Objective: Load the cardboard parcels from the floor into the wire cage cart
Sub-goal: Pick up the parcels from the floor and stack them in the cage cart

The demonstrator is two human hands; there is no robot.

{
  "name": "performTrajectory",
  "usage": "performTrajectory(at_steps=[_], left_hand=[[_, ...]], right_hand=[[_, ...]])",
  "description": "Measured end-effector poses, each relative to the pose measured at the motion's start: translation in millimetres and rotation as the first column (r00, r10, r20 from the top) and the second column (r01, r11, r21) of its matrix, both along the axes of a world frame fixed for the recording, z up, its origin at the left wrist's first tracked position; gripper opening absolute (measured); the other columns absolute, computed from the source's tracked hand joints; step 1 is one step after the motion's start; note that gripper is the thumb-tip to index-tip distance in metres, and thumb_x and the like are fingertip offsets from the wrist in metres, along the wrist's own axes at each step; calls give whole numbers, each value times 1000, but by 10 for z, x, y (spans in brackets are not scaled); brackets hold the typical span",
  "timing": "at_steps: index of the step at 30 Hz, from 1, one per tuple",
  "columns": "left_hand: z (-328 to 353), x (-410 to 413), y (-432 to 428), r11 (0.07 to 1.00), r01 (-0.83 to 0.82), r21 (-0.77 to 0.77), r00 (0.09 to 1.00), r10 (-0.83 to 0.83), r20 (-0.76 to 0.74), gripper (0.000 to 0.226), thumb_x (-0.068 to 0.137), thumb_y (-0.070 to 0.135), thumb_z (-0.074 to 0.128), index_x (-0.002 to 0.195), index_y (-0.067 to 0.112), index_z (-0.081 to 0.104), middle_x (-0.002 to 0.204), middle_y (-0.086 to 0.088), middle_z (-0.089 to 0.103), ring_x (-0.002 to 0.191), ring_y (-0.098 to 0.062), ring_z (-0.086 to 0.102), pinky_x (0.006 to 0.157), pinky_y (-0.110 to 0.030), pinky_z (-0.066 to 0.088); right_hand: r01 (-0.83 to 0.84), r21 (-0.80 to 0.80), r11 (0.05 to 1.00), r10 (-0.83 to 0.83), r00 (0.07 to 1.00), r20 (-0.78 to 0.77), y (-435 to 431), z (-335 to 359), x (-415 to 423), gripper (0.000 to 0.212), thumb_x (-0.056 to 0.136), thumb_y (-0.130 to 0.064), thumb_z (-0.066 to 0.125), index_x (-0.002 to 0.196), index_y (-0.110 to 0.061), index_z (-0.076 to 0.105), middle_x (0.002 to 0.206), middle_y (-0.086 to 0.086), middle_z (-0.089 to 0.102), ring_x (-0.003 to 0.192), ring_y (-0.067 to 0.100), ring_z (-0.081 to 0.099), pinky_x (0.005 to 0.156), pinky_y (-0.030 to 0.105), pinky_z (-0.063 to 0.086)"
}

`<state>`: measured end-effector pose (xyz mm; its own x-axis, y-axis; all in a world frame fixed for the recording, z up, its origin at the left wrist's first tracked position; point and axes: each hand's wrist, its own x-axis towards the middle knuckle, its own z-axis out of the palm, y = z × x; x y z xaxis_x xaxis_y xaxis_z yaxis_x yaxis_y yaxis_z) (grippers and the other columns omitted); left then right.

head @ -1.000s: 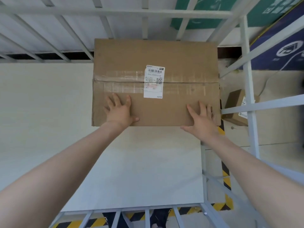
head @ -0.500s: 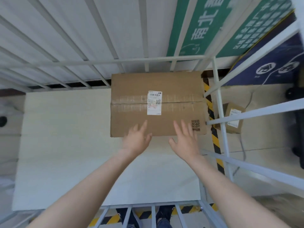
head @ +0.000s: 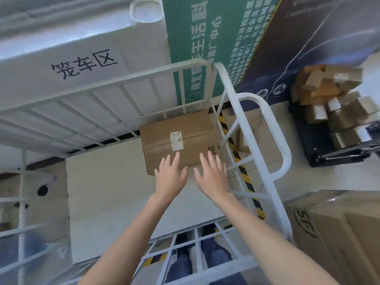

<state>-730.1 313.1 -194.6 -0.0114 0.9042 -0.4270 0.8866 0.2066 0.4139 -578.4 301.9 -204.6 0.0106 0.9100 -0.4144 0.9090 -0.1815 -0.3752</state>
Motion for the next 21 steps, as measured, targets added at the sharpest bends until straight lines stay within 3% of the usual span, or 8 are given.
performTrajectory(at_steps=[3, 9, 14, 18, 21], left_hand=[[342, 239, -345, 1000, 26, -5, 995, -25, 95, 65, 96, 49, 41, 155, 30, 20, 162, -9, 23, 150, -29, 12, 116, -61, 18], [775, 770, -1060, 951, 306, 47, 938, -310, 156, 66, 97, 52, 40, 156, 34, 16, 164, -4, 17, 152, -25, 7, 118, -58, 13], [1017, 1320, -1532, 764, 639, 86, 758, -645, 95, 65, 99, 54, 36, 156, 36, 11, 165, -1, 11, 152, -23, 2, 121, -55, 8], [1270, 2027, -1797, 663, 745, 76, 653, -748, 121, 65, 99, 52, 37, 156, 36, 11, 166, -2, 11, 152, -22, 4, 120, -52, 13], [1417, 2741, -2094, 586, 803, 106, 574, -809, 126, 65, 99, 52, 37, 157, 34, 13, 165, -4, 11, 152, -23, 6, 121, -49, 13]], right_hand=[[71, 35, 997, -72, 997, 13, -452, 377, 193, 63, 99, -52, 28, 156, -27, 16, 165, 3, 7, 151, 29, 2, 119, 52, 8], [321, 83, 944, -324, 946, 30, -1550, 814, 763, 63, 100, -53, 30, 156, -28, 17, 165, 3, 9, 151, 30, 3, 120, 50, 12], [426, 72, 902, -432, 898, 89, -2647, 941, 1283, 69, 92, -63, 10, 156, -34, 7, 165, -3, -1, 151, 25, -4, 119, 45, 3], [598, 87, 797, -604, 791, 95, -3382, 1000, 1829, 64, 95, -63, 13, 154, -41, 0, 161, -12, -15, 151, 22, -10, 120, 48, 1], [715, 152, 682, -730, 677, 91, -3817, 1126, 2271, 64, 98, -59, 21, 156, -36, 8, 164, -9, -7, 151, 23, -4, 119, 46, 2]])
